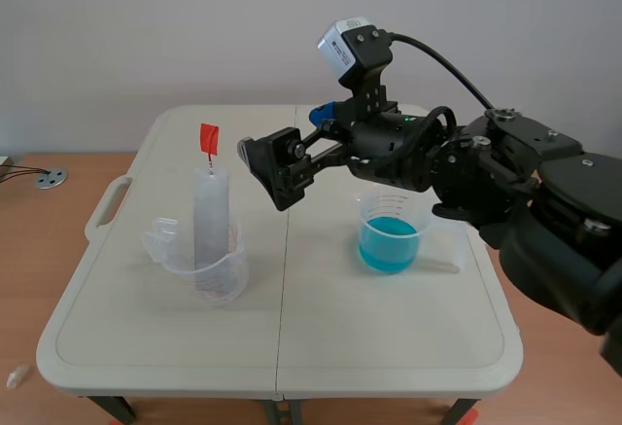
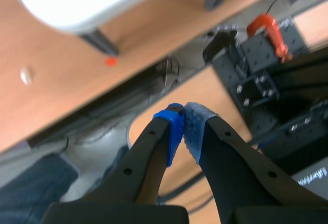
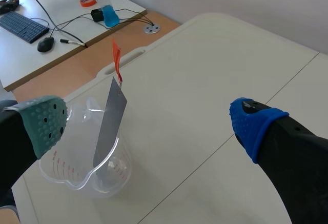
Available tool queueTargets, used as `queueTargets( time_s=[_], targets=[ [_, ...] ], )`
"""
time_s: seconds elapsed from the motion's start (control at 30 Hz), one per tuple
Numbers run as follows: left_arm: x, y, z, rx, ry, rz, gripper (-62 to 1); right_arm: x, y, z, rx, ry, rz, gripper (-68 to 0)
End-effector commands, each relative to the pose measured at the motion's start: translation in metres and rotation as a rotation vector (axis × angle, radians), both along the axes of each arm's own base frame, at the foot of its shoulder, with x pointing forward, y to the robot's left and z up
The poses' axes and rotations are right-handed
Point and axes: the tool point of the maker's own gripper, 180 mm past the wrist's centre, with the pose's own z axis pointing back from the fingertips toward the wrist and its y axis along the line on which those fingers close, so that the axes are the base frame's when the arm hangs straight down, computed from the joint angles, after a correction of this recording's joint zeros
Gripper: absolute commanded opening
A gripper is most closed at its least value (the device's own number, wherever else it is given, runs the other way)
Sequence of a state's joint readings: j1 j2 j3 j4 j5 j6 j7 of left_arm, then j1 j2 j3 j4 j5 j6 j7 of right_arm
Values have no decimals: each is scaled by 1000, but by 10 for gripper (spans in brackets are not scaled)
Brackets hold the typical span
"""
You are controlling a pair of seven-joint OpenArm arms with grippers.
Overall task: Hold the metal plate by the orange handle, dip it into the blue solution, take it out and point at it, then put the plate back in the beaker on the left.
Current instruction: 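Lift the metal plate out of the left beaker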
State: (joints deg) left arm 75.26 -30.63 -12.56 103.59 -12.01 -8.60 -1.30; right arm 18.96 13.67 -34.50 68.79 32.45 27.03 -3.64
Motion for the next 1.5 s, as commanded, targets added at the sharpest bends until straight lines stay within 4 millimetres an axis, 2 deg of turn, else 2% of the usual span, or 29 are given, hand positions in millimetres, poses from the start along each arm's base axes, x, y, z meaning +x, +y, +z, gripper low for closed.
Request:
queueTargets(
  time_s=[0.0,0.23,0.4,0.6,0.87,1.1,1.3,1.47],
  targets=[
    [-4,0,-2,-10,9,10,-583,7,11,22,38,-52,24,-12],
    [-42,7,-27,-11,125,46,-583,13,43,11,18,-16,93,-12],
    [-91,12,-51,-9,258,69,-583,19,62,8,17,1,116,-12],
    [-106,33,-85,35,308,142,-583,26,78,9,28,25,138,-12],
    [-117,52,-117,75,342,264,-583,28,92,10,11,26,160,-13],
    [-127,57,-131,80,371,308,-583,20,99,3,-14,31,190,-164],
    [-128,57,-132,75,379,308,-583,17,101,1,-22,32,201,-314],
    [-128,57,-132,75,379,308,-583,17,101,1,-23,32,201,-400]
  ],
)
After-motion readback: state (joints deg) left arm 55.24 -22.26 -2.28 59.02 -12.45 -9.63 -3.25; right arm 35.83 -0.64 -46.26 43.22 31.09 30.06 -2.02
